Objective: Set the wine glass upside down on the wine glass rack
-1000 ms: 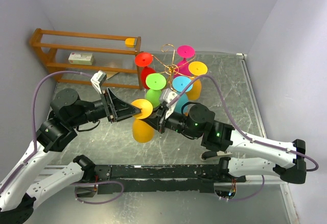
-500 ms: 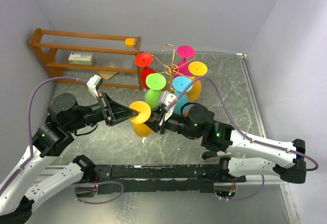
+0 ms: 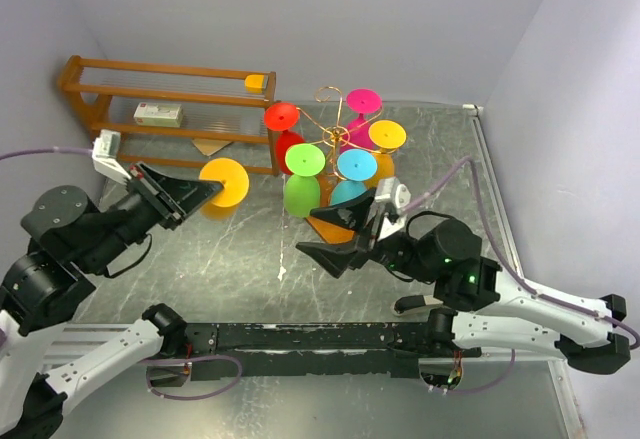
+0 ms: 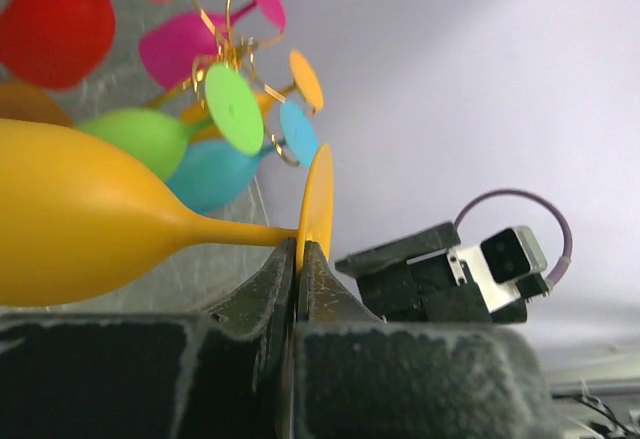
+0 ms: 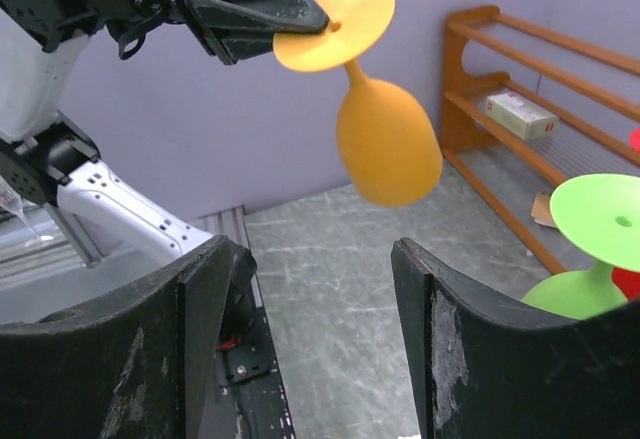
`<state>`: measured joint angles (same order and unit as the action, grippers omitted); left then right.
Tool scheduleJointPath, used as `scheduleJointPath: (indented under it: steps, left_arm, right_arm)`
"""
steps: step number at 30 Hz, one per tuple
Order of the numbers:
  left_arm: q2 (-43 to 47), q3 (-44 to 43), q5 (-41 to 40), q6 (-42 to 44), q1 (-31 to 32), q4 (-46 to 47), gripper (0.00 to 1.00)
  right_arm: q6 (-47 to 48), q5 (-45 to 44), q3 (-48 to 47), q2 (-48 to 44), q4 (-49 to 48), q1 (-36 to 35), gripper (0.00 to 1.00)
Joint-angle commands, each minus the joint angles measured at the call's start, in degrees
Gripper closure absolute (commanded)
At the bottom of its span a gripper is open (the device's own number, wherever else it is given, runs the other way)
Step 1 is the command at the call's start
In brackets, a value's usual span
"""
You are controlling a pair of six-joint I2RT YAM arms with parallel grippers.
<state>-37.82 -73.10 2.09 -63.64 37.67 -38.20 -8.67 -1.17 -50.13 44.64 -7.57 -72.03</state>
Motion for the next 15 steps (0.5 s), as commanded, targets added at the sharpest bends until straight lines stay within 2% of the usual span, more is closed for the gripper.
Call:
scheduleJointPath:
  steps: [1, 8, 15]
  left_arm:
    - [-3.7, -6.6, -7.3, 8.2, -0.2, -0.6, 0.93]
    - [-11.1, -15.5, -6.2, 16.4, -0.2, 10.3, 0.93]
    - [-20.8, -18.5, 0.0, 18.6, -0.1, 21.7, 0.93]
  right_arm:
    - [-2.8, -1.5, 0.8, -2.9, -1.4, -0.2, 0.35]
    - [-3.9, 1.5, 1.6, -5.8, -1.9, -0.2, 0.36]
    - [-4.2, 6.7, 2.5, -7.4, -1.2, -0.2, 0.36]
